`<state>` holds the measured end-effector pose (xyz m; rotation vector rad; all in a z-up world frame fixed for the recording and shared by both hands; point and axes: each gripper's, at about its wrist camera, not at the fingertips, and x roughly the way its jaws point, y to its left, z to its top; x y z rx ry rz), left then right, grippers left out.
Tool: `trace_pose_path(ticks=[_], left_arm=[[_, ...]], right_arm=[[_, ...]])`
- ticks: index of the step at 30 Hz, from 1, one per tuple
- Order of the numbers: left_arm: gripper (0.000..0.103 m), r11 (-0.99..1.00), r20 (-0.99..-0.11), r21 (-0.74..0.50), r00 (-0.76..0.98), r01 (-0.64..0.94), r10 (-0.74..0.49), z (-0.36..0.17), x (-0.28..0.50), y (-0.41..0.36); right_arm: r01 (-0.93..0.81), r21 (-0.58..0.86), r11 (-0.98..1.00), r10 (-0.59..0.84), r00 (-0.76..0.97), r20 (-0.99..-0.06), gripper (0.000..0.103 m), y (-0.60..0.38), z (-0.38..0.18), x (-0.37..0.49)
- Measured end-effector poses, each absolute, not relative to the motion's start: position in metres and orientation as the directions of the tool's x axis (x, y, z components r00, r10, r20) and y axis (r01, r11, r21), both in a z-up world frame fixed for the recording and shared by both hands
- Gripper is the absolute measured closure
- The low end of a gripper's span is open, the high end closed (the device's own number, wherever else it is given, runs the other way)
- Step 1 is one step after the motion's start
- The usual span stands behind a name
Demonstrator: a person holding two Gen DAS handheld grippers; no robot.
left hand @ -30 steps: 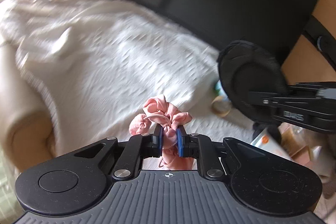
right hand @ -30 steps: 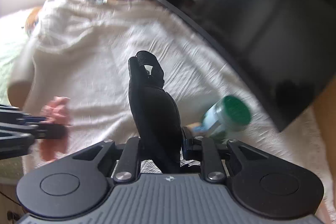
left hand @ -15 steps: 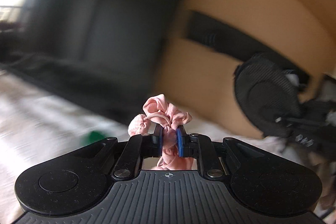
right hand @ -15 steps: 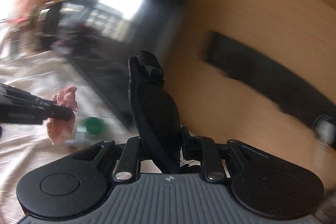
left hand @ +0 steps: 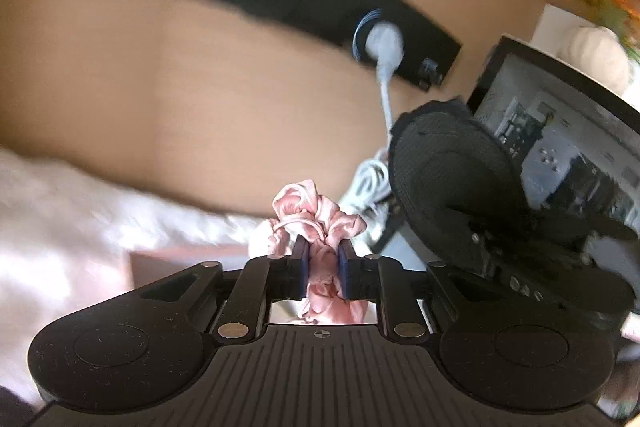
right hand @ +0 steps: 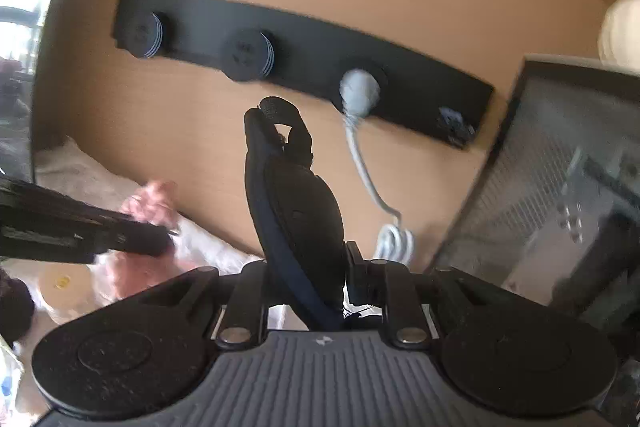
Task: Organize soft objects
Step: 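Carry the scrunchie and eye mask over the pink box and open both grippers, then withdraw both open grippers from the pink box back over the bed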
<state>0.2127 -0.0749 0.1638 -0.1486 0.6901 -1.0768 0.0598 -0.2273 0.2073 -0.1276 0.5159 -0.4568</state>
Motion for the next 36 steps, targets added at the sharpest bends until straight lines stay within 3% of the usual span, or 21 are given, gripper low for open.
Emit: trace_pose_path(ticks=[3, 6, 8, 13, 19, 24, 29, 36], left_arm=[[0.076, 0.527, -0.578, -0.467, 0.206, 0.71, -0.79, 0.124, 0.227, -0.101], [0.076, 0.616, -0.73, -0.271, 0.26, 0.739, -0.633, 0.087, 0.224, -0.12], [0.076, 0.632, -0.764, -0.184, 0.296, 0.753, -0.574, 0.073, 0.22, -0.123], [0.076, 0.663, -0.678, -0.308, 0.332, 0.682, -0.656, 0.087, 0.226, -0.085], [0.076, 0.598, -0.558, -0.586, 0.262, 0.546, -0.787, 0.1, 0.249, -0.049], [0.076, 0.543, -0.502, -0.642, 0.24, 0.541, -0.831, 0.107, 0.247, -0.038], [0.076, 0.587, -0.553, -0.592, 0.251, 0.552, -0.794, 0.112, 0.243, -0.048], [0.076, 0.642, -0.667, -0.574, 0.165, 0.508, -0.727, 0.078, 0.25, -0.074]], right_arm=[[0.4, -0.221, 0.89, -0.456, 0.755, -0.471, 0.084, -0.233, 0.199, 0.067], [0.387, -0.217, 0.896, -0.443, 0.751, -0.489, 0.084, -0.234, 0.191, 0.073], [0.375, -0.227, 0.899, -0.438, 0.751, -0.494, 0.084, -0.233, 0.187, 0.078], [0.344, -0.221, 0.913, -0.409, 0.749, -0.521, 0.084, -0.231, 0.172, 0.084], [0.288, -0.22, 0.932, -0.363, 0.726, -0.584, 0.084, -0.217, 0.142, 0.096], [0.246, -0.253, 0.936, -0.351, 0.718, -0.601, 0.084, -0.203, 0.119, 0.11], [0.222, -0.378, 0.899, -0.42, 0.684, -0.596, 0.084, -0.186, 0.091, 0.131], [0.202, -0.466, 0.862, -0.457, 0.707, -0.539, 0.084, -0.176, 0.083, 0.127]])
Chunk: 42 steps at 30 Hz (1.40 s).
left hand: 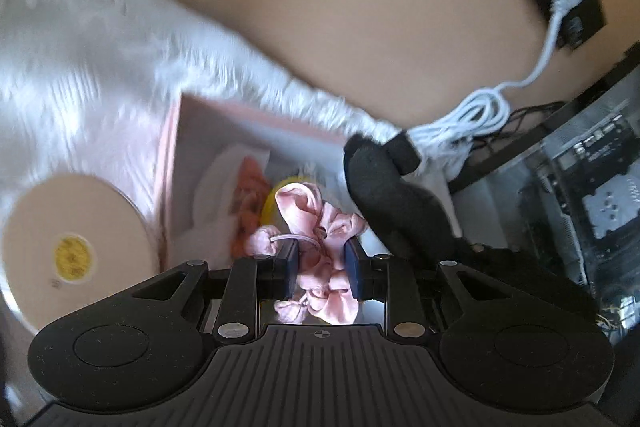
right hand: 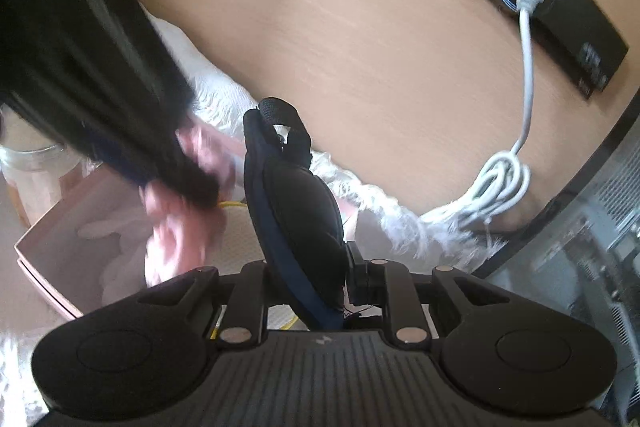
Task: Organize soft objects
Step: 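Withdraw both open grippers from the pink box back over the bed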
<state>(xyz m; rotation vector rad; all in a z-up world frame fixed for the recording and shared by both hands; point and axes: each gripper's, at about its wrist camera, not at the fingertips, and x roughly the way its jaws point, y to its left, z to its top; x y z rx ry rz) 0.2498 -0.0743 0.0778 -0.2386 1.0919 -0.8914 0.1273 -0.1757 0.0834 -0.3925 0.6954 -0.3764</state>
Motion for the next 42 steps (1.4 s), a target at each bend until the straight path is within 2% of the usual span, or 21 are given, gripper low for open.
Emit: trace_pose_path(ticks=[3, 7, 13, 15, 17, 19, 23, 26, 29, 36, 39, 42], left_arm=[[0.076, 0.628, -0.653, -0.609, 0.143, 0.485, -0.744, 0.077, 0.252, -0.079], [0.078, 0.639, -0.655, -0.583, 0.175, 0.502, -0.735, 0.09, 0.252, -0.082], [0.077, 0.604, -0.643, -0.575, 0.153, 0.552, -0.751, 0.102, 0.247, -0.078], [0.077, 0.617, -0.661, -0.532, 0.172, 0.58, -0.731, 0.105, 0.245, -0.077], [0.077, 0.634, -0.673, -0.499, 0.197, 0.59, -0.713, 0.106, 0.245, -0.075], [0.077, 0.634, -0.667, -0.498, 0.206, 0.591, -0.716, 0.105, 0.247, -0.071], [0.077, 0.601, -0.612, -0.544, 0.212, 0.585, -0.762, 0.107, 0.25, -0.061], [0.077, 0.56, -0.533, -0.579, 0.245, 0.592, -0.81, 0.112, 0.249, -0.054], [0.077, 0.562, -0.502, -0.578, 0.285, 0.591, -0.816, 0.117, 0.245, -0.047], [0.077, 0.693, -0.533, -0.323, 0.481, 0.645, -0.696, 0.124, 0.198, -0.007], [0.077, 0.777, -0.517, -0.239, 0.601, 0.582, -0.61, 0.118, 0.181, 0.029], [0.077, 0.854, -0.516, -0.215, 0.688, 0.473, -0.511, 0.107, 0.171, 0.076]], right_arm=[[0.159, -0.519, 0.84, -0.465, 0.704, -0.537, 0.084, -0.167, 0.073, 0.128], [0.116, -0.639, 0.761, -0.526, 0.686, -0.502, 0.083, -0.153, 0.048, 0.13], [0.116, -0.602, 0.79, -0.525, 0.636, -0.566, 0.083, -0.165, 0.041, 0.138], [0.109, -0.51, 0.853, -0.447, 0.658, -0.606, 0.071, -0.167, 0.053, 0.134], [0.104, -0.385, 0.917, -0.345, 0.689, -0.637, 0.032, -0.171, 0.07, 0.126], [0.098, -0.271, 0.958, -0.255, 0.727, -0.638, 0.021, -0.173, 0.084, 0.112], [0.108, -0.114, 0.988, -0.156, 0.77, -0.619, 0.021, -0.182, 0.104, 0.079], [0.141, -0.071, 0.988, -0.154, 0.778, -0.608, 0.02, -0.188, 0.108, 0.062], [0.176, -0.048, 0.983, -0.168, 0.774, -0.611, 0.02, -0.194, 0.105, 0.057], [0.194, 0.032, 0.98, -0.133, 0.775, -0.617, 0.02, -0.186, 0.118, 0.063], [0.18, 0.038, 0.983, -0.122, 0.793, -0.597, 0.02, -0.169, 0.13, 0.071], [0.148, 0.037, 0.988, -0.099, 0.809, -0.579, 0.02, -0.142, 0.138, 0.081]])
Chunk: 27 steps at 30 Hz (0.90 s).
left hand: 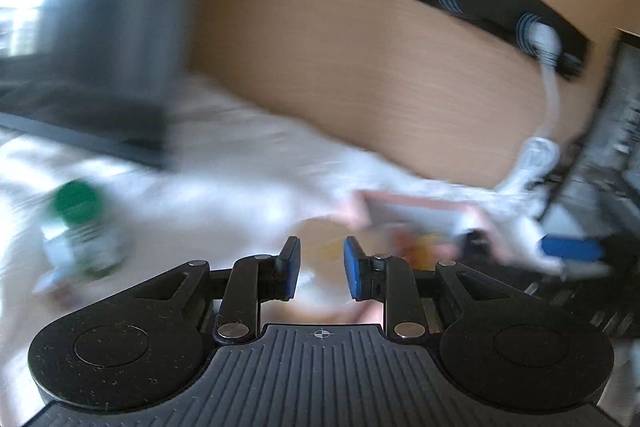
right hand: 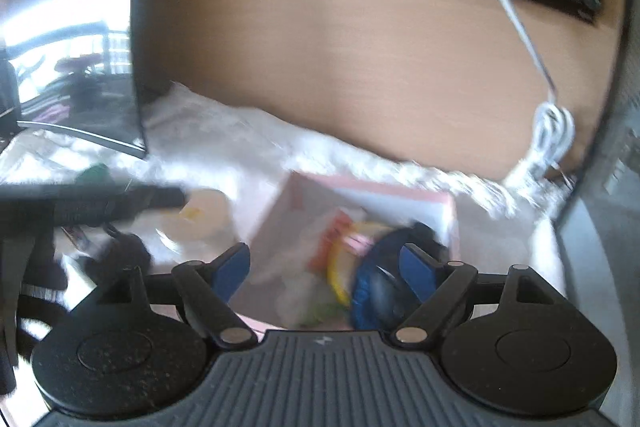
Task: Organize soft objects
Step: 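Withdraw both open grippers from the pink box back over the bed, then grasp the clear tape roll with the left gripper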
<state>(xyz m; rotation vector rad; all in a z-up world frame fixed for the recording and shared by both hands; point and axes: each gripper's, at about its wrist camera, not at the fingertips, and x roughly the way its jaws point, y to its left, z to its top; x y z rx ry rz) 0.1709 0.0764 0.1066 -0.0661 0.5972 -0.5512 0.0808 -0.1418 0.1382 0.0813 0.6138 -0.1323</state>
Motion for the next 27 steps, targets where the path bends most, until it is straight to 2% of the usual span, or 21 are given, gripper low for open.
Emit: trace_pose_path(ticks=[7, 12, 15, 16, 17, 20, 23, 27], left_arm=[[0.077, 0.942, -0.585, -0.216, 0.738, 0.258, -0.336, 0.072, 0.157, 0.171], [0.077, 0.97, -0.605, -0.198, 0.761, 0.139, -0.233, 0.065, 0.145, 0.231], [0.077, 0.979, -0.595, -0.195, 0.786, 0.064, -0.17, 0.07, 0.137, 0.268], [0.077, 0.978, -0.594, -0.202, 0.789, 0.044, -0.158, 0.071, 0.136, 0.279], [0.077, 0.976, -0.592, -0.216, 0.79, 0.035, -0.159, 0.072, 0.135, 0.288], [0.077, 0.958, -0.599, -0.286, 0.775, 0.03, -0.203, 0.068, 0.138, 0.307], [0.077, 0.928, -0.589, -0.366, 0.756, 0.066, -0.286, 0.065, 0.148, 0.307], [0.077, 0.842, -0.551, -0.531, 0.717, 0.094, -0.428, 0.059, 0.182, 0.289]], right_arm=[[0.037, 0.074, 0.997, 0.014, 0.804, -0.595, 0.02, -0.064, 0.154, 0.123], [-0.025, 0.122, 0.992, 0.094, 0.796, -0.598, 0.02, -0.019, 0.178, 0.16], [-0.057, 0.125, 0.991, 0.118, 0.812, -0.572, 0.014, -0.003, 0.197, 0.173], [-0.068, 0.12, 0.99, 0.124, 0.821, -0.557, 0.009, 0.0, 0.202, 0.174], [-0.078, 0.109, 0.991, 0.125, 0.832, -0.541, 0.004, 0.002, 0.205, 0.175], [-0.119, 0.05, 0.992, 0.128, 0.847, -0.517, 0.002, 0.007, 0.204, 0.175], [-0.156, 0.02, 0.987, 0.141, 0.817, -0.559, 0.002, 0.008, 0.19, 0.183], [-0.175, 0.02, 0.984, 0.152, 0.785, -0.601, 0.002, 0.003, 0.172, 0.181]])
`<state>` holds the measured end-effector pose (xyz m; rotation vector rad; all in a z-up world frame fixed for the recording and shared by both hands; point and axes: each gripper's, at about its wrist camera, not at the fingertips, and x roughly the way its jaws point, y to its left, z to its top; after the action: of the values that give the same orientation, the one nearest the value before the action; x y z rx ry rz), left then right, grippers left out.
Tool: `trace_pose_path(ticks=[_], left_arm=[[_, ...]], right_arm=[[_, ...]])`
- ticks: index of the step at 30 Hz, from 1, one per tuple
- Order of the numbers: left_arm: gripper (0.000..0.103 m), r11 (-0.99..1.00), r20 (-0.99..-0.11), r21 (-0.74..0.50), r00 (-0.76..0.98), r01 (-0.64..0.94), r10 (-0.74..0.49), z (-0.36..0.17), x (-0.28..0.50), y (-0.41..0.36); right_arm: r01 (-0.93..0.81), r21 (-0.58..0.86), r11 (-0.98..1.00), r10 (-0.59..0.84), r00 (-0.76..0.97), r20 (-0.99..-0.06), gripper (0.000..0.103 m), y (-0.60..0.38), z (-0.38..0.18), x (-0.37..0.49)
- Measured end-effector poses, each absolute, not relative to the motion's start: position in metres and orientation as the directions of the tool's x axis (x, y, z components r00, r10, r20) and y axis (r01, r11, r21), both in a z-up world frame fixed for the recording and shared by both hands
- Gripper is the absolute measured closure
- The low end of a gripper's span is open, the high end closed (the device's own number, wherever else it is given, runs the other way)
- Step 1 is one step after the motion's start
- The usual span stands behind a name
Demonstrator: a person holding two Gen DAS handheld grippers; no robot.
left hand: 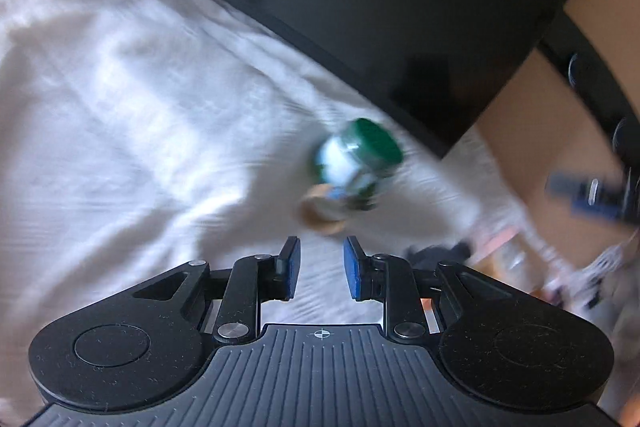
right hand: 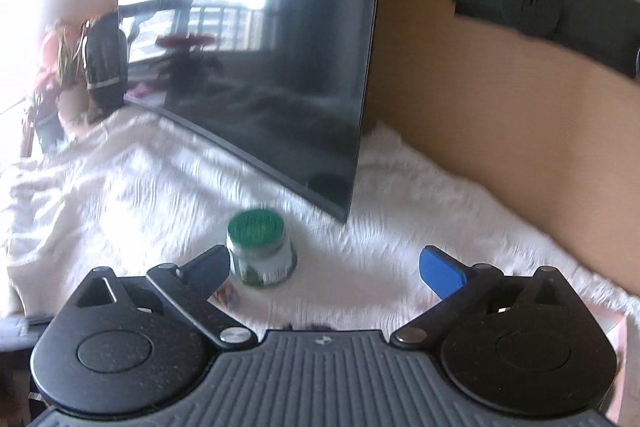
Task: Organize soft objects
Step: 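Grasp the clear tape roll with the left gripper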
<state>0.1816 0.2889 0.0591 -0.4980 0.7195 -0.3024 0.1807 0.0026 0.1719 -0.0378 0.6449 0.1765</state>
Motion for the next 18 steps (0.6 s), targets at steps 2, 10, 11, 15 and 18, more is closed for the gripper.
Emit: trace_pose_path(ticks=[2, 10, 11, 15, 18], left_arm=[[0.077, 0.833, -0.554, -0.55, 0.722, 0.057, -0.415, 0.057, 0.205, 0.273], [0.065, 0.848, -0.652, -0.523, 0.682, -0.087, -0.332, 0.034, 0.263, 0.235], [0.064, 0.852, -0.662, -0.516, 0.673, -0.088, -0.331, 0.031, 0.265, 0.23], [0.064, 0.882, -0.687, -0.465, 0.66, -0.078, -0.304, 0.023, 0.273, 0.22], [0.064, 0.893, -0.679, -0.448, 0.665, -0.039, -0.312, 0.022, 0.274, 0.217]], right_arm=[[-0.179, -0.003, 0.984, 0.14, 0.78, -0.609, 0.002, 0.0, 0.165, 0.176], [-0.232, -0.083, 0.969, 0.132, 0.775, -0.618, 0.002, -0.016, 0.144, 0.136], [-0.244, -0.09, 0.966, 0.137, 0.771, -0.622, 0.002, -0.016, 0.139, 0.129], [-0.29, -0.126, 0.949, 0.142, 0.746, -0.651, 0.002, -0.009, 0.118, 0.112], [-0.302, -0.124, 0.945, 0.145, 0.73, -0.668, 0.002, -0.003, 0.108, 0.109]])
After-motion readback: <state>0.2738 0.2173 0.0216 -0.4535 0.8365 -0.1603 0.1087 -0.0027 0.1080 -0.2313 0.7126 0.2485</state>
